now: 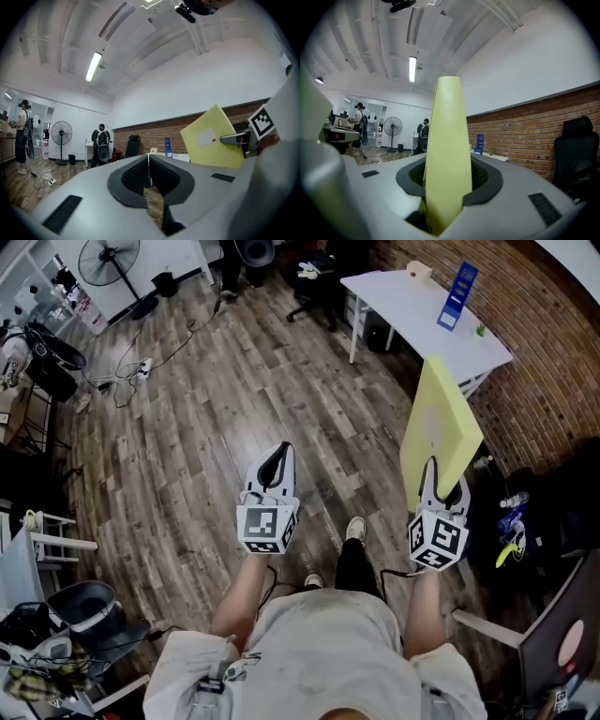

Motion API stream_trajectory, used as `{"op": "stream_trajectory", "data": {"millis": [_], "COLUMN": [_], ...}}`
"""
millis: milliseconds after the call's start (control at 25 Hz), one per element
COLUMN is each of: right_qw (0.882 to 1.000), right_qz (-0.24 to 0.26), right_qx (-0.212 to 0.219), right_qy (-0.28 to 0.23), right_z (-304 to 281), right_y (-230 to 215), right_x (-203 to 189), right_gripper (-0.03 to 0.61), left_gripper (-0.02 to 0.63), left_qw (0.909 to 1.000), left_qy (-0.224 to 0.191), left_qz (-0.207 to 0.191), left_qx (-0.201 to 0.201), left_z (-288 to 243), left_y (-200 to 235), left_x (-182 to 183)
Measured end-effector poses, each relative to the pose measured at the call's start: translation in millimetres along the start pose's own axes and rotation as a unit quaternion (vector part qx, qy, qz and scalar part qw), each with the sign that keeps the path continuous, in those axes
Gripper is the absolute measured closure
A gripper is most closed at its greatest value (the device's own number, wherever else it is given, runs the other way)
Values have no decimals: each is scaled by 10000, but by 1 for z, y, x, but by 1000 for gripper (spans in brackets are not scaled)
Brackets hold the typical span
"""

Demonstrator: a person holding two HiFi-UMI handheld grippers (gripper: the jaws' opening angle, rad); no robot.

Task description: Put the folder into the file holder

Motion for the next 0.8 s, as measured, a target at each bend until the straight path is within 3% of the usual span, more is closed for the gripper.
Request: {"op": "stream_trajectory", "data": {"millis": [400,800], "right_qw": [9986,9964], "right_qz": [-395,-579], "right_qx": [78,-98], "right_qy": [333,618], "right_z": [-95,-157], "right_y": [-48,-110], "right_x": [-24,-40], "right_gripper": [408,408], "left_gripper": [594,594], "left_qw": [9992,9961], "left_qy": [368,748], "left_qz": [-180,-184], "left_qx": [-35,-426], "left_z": [-110,-205], "left_y": [-29,-81], "left_x": [-13,-28]}}
Point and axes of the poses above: the fingertips, and each gripper's own axes: z backward along the fingers, y to its left, x out of its top, the point moved 4 cm from there along z, backward along the fingers, and after that the axes turned 7 degrees about x, right-handed, at the moved point
